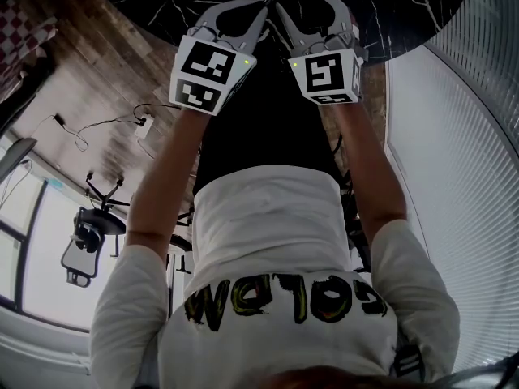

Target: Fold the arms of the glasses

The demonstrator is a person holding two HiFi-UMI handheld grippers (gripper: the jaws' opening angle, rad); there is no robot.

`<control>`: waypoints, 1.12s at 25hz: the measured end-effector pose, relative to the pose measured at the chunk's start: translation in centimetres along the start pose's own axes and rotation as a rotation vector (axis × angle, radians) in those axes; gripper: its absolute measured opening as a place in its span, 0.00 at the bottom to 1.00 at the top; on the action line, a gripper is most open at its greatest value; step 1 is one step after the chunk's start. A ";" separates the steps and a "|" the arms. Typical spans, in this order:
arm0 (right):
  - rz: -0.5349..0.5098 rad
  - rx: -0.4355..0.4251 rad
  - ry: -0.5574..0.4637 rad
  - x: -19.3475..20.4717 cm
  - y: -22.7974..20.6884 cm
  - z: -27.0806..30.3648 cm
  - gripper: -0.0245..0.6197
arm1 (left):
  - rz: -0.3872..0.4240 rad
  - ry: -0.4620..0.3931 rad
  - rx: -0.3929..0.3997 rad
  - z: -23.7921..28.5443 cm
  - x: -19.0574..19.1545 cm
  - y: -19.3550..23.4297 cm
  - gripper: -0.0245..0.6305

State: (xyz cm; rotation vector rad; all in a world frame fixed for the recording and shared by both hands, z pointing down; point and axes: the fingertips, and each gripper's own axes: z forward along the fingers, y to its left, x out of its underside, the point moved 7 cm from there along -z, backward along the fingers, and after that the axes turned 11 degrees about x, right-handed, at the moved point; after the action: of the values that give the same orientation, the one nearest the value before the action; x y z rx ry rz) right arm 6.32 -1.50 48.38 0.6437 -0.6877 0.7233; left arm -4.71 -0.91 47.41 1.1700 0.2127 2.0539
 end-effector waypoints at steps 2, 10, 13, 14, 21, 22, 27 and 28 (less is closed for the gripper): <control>-0.003 0.000 -0.005 0.0 0.1 0.1 0.34 | -0.001 0.008 0.007 0.2 0.2 -0.3 0.05; 0.015 0.004 0.016 0.5 0.0 0.1 0.34 | 0.008 0.015 0.034 0.8 0.2 -0.6 0.05; 0.040 0.005 0.037 1.0 -0.2 0.0 0.33 | 0.017 0.012 0.052 1.0 0.1 -0.9 0.06; 0.047 0.005 0.044 1.2 -0.2 -0.1 0.33 | 0.019 0.011 0.056 1.1 0.0 -1.1 0.06; 0.079 0.010 0.061 2.4 -0.8 -0.7 0.33 | 0.026 0.037 0.075 1.8 0.8 -2.0 0.09; 0.082 0.010 0.059 2.4 -0.9 -0.9 0.33 | 0.029 0.033 0.072 1.7 0.7 -2.2 0.09; 0.110 0.024 0.041 1.7 -2.0 -3.2 0.32 | 0.028 -0.001 0.051 0.0 -0.4 -3.1 0.09; 0.119 0.024 0.038 1.4 -2.2 -4.0 0.31 | 0.018 -0.006 0.048 -0.7 -0.6 -3.4 0.09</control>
State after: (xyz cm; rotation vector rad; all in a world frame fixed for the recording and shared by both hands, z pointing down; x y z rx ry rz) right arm 10.10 0.56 46.36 0.6130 -0.6878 0.8528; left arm -3.26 1.22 45.02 1.2113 0.2504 2.0713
